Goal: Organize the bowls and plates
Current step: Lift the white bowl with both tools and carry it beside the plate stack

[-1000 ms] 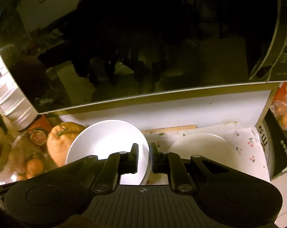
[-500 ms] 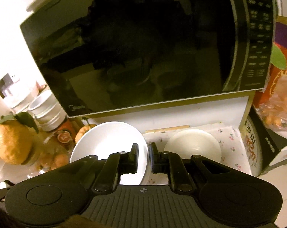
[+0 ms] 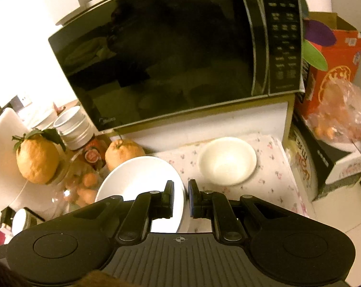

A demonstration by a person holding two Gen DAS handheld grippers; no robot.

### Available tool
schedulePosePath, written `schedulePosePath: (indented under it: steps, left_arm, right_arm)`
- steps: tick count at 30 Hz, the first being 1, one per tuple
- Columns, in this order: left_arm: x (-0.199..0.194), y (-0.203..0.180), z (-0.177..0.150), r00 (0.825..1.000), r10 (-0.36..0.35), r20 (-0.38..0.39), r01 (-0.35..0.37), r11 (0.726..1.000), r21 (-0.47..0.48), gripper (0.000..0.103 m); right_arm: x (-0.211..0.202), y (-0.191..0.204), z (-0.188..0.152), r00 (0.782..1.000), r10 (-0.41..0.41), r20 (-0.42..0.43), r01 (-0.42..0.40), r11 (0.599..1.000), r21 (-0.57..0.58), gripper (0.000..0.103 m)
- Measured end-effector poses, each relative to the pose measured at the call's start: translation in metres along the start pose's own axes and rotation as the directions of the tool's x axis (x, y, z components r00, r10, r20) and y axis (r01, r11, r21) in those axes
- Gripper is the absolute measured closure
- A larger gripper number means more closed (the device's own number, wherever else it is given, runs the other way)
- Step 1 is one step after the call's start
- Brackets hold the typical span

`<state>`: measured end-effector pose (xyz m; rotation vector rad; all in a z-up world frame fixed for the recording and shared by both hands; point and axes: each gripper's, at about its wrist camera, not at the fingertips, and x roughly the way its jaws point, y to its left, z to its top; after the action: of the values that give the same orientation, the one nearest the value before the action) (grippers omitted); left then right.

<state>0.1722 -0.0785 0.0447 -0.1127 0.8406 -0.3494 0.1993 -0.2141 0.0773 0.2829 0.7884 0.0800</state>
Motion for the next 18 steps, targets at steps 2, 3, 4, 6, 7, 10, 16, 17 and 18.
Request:
schedulePosePath:
  steps: [2, 3, 4, 6, 7, 10, 16, 17, 18]
  left_arm:
    - [-0.001, -0.002, -0.008, 1.0, -0.008, -0.015, 0.008, 1.0, -0.005, 0.077]
    - [-0.002, -0.002, -0.011, 1.0, -0.011, -0.022, 0.011, 1.0, -0.007, 0.077]
    - [-0.002, -0.003, -0.015, 0.999, -0.015, -0.029, 0.015, 1.0, -0.01, 0.077]
    - [-0.003, -0.004, -0.023, 0.999, -0.024, -0.041, 0.023, 1.0, -0.015, 0.077]
    - [-0.003, -0.005, -0.026, 0.999, -0.027, -0.047, 0.027, 1.0, -0.016, 0.077]
    - [-0.003, -0.007, -0.036, 0.997, -0.035, -0.063, 0.034, 0.999, -0.016, 0.077]
    - [-0.002, -0.011, -0.057, 0.995, -0.058, -0.085, 0.058, 0.998, -0.004, 0.077]
    - [-0.001, -0.011, -0.06, 0.994, -0.064, -0.087, 0.064, 0.998, -0.003, 0.077]
    - [-0.001, -0.012, -0.062, 0.994, -0.069, -0.089, 0.069, 0.998, -0.001, 0.077]
  right_arm:
    - [-0.006, -0.002, -0.008, 1.0, 0.004, 0.001, -0.004, 1.0, 0.007, 0.09]
    - [-0.01, -0.004, -0.012, 1.0, 0.004, 0.002, -0.004, 1.0, 0.01, 0.09]
    - [-0.013, -0.006, -0.017, 1.0, 0.003, 0.0, -0.003, 1.0, 0.009, 0.09]
    - [-0.017, -0.007, -0.025, 1.0, -0.006, -0.004, 0.006, 1.0, 0.0, 0.09]
    - [-0.019, -0.007, -0.029, 1.0, -0.013, -0.006, 0.013, 1.0, -0.007, 0.09]
    - [-0.024, -0.009, -0.041, 1.0, -0.028, -0.011, 0.028, 0.999, -0.023, 0.09]
    - [-0.03, -0.021, -0.064, 0.999, -0.037, -0.034, 0.037, 0.999, -0.004, 0.09]
    - [-0.031, -0.024, -0.067, 0.998, -0.041, -0.04, 0.041, 0.999, 0.001, 0.09]
    - [-0.031, -0.027, -0.07, 0.998, -0.045, -0.045, 0.045, 0.999, 0.004, 0.09]
